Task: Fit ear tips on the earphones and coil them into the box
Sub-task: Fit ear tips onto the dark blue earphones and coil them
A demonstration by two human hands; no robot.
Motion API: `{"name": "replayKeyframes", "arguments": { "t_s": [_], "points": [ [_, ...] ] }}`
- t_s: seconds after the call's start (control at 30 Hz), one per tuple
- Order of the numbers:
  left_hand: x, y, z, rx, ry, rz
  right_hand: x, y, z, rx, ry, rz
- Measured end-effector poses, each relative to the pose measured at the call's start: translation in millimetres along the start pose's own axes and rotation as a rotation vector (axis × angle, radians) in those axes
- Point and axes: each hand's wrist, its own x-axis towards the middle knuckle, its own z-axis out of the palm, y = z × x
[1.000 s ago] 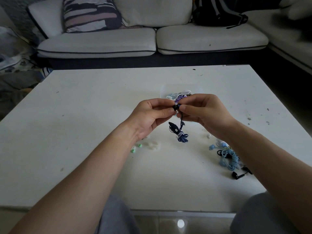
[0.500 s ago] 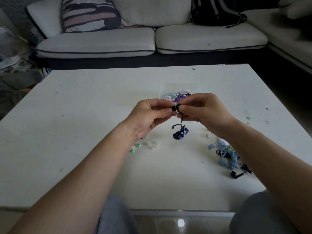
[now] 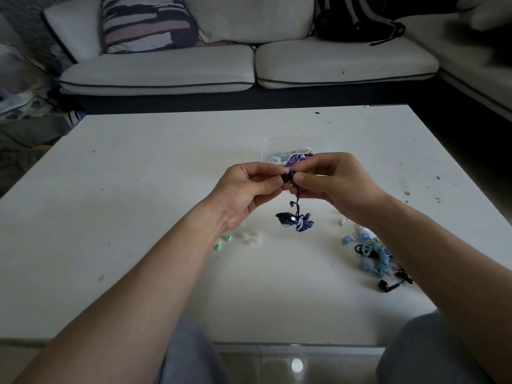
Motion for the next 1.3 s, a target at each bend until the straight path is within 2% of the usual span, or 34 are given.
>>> {"name": "replayKeyframes", "arguments": {
  "t_s": [0.37, 0.53, 0.8, 1.0, 1.3],
  "points": [
    [0.1, -0.8, -0.6, 0.042, 0.023, -0.025, 1.0, 1.0, 1.4, -0.168, 0.026, -0.058],
    [-0.2, 0.7, -1.9, 0.025, 0.001, -0.026, 1.3, 3.4, -0.9, -0.067, 0.005, 0.012],
    [0.8, -0.8, -1.8, 0.062, 0.011, -0.029, 1.0, 3.5, 0.8, -0.177, 0.033, -0.037],
    [0.3, -1.2, -1.3, 0.068, 0.001, -0.021, 0.9, 3.8, 0.1, -0.055, 0.027, 0.036],
    [0.9, -2.7, -1.0, 0.114, 0.028, -0.003, 0.4, 4.6, 3.4, -0.111, 0.061, 0.004]
  ]
}}
